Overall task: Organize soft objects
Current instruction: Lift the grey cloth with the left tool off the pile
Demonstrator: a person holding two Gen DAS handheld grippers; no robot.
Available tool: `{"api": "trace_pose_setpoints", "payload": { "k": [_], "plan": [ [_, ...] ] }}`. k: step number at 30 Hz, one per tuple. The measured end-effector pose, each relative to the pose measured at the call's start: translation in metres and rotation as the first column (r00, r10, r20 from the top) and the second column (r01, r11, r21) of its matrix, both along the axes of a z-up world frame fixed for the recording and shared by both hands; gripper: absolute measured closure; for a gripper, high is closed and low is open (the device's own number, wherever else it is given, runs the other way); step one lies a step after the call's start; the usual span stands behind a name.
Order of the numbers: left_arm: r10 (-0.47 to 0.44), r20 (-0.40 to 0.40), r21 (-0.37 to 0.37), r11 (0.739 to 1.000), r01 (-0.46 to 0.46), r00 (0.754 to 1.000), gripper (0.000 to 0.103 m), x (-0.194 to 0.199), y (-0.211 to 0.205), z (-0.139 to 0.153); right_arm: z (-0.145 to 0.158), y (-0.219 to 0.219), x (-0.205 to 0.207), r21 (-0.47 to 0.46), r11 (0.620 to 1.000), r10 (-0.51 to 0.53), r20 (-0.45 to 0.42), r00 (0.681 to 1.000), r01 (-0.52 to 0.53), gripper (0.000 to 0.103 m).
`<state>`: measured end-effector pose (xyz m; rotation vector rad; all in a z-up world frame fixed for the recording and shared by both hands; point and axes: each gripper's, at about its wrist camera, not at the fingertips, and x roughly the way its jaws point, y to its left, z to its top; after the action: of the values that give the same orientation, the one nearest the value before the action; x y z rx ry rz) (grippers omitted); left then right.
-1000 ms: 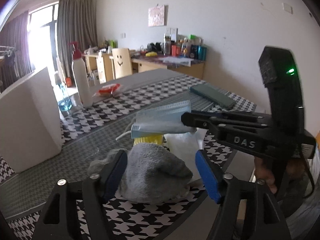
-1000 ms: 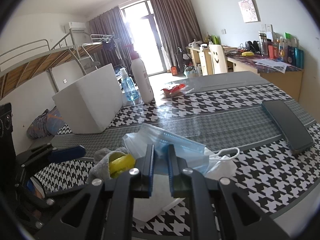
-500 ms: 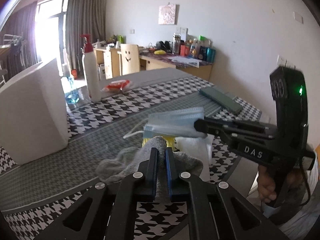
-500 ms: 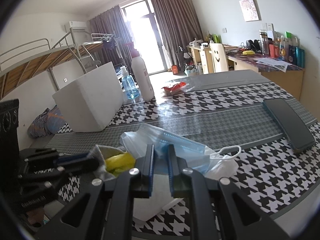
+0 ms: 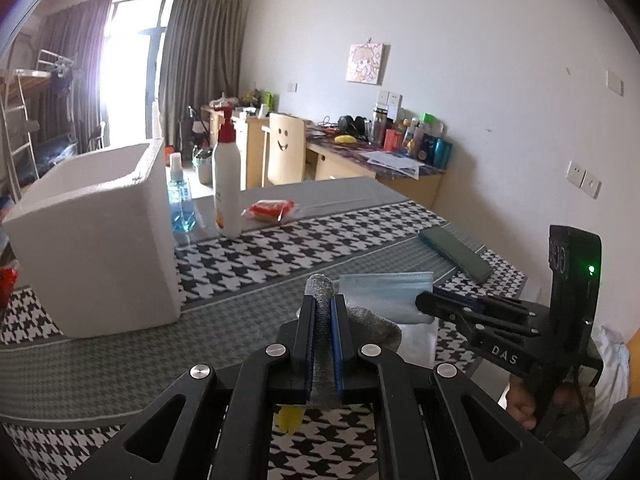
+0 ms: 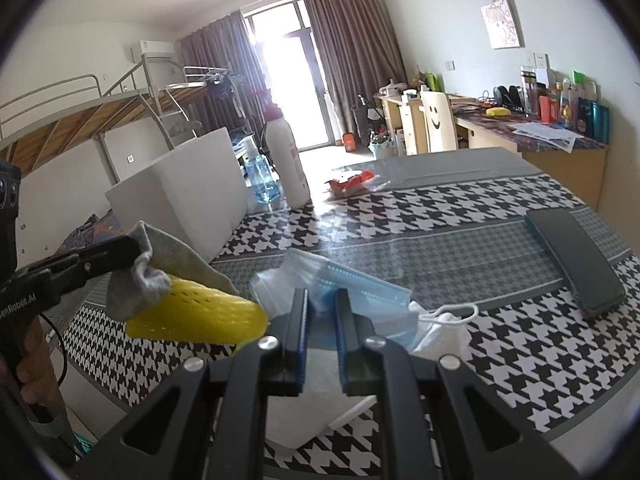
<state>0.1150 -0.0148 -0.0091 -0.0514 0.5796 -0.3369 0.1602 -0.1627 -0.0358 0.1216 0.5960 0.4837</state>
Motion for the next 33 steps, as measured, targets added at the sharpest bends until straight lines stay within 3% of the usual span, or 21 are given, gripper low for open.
{"api": "trace_pose_setpoints", "payload": {
  "k": [10, 16, 17, 33],
  "plan": [
    [-0.035, 0.073, -0.018, 0.999, 0.036, 0.997, 0.095, 0.001, -0.011, 0.026, 0.027, -0.012, -0.015, 0.028, 0.999, -0.022, 0.070, 0.997, 0.021, 0.088],
    [-0.030, 0.018, 0.000, 1.000, 0.030, 0.999, 0.095, 0.010, -0.020, 0.012, 0.041, -0.021, -0.028, 0.058, 0.998, -0.023, 0.118, 0.993, 0.016, 0.088],
    [-0.043, 0.017, -0.024, 0.999, 0.043, 0.999, 0.095, 0.011, -0.019, 0.014, 0.042, -0.022, -0.030, 0.065, 0.998, -0.013, 0.125, 0.992, 0.005, 0.088],
    [0.013, 0.091, 0.009, 1.000, -0.014, 0.996, 0.095, 0.003, -0.013, 0.042, 0.046, -0.016, -0.025, 0.043, 0.999, 0.004, 0.130, 0.991, -0.009, 0.088]
  ]
}}
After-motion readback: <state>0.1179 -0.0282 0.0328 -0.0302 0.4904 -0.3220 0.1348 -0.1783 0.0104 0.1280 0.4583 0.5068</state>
